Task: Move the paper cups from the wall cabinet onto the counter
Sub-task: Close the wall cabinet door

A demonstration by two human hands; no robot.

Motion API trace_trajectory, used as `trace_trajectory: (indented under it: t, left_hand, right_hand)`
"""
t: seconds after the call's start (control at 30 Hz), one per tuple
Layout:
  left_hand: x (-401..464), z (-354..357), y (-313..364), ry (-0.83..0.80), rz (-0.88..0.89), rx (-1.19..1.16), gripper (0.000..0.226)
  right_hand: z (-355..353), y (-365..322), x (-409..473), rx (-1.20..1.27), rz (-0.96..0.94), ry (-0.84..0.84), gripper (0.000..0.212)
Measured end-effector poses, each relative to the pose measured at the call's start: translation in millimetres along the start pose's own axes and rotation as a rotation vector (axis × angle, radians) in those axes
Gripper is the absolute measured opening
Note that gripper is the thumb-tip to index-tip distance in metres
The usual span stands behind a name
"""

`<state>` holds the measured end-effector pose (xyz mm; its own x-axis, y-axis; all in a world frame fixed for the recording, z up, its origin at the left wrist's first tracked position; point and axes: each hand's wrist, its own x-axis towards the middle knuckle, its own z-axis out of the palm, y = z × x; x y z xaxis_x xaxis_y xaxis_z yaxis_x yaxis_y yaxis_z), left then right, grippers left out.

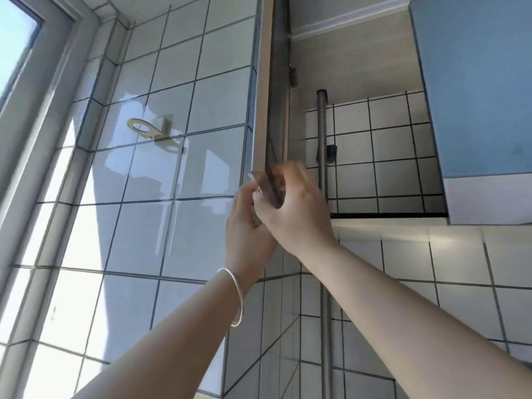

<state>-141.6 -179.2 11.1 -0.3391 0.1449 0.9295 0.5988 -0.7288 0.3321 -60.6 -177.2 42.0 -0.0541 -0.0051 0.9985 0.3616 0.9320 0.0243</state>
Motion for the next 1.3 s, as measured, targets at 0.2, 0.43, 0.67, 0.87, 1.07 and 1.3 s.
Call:
trace_trajectory:
  t: [0.2,0.43,0.67,0.87,1.07,1.3]
  left_hand:
    - [-12.0,48.0,3.2,-0.065,0.16,0.183,0.064]
    - [-18.9,112.9,-5.8,-0.017,0.367,0.364,0.071]
    - [-28.5,190.6,-12.7,-0.091,0.454,0.611,0.073]
    - [-29.7,240.7,-36.5,-0.114,0.478,0.744,0.079]
    - [-28.8,272.4,-51.0,-0.124,0.496,0.817,0.081]
    - [-27.8,294.2,-69.7,-0.078,0.515,0.789,0.082]
  right_hand:
    - [-44.1,36.0,-9.0,0.079,0.076,0.072,0.024]
    - [-93.1,76.4,-29.0,0.11,0.268,0.138,0.063]
    - [-140.7,153.9,-33.3,-0.179,0.43,0.078,0.068]
    - [-149.9,203.6,-44.9,-0.794,0.377,-0.197,0.08]
    - [-150.0,239.7,-49.3,-0.918,0.375,-0.341,0.086]
    - [-143.3,267.1,-47.9,-0.896,0.371,-0.371,0.084]
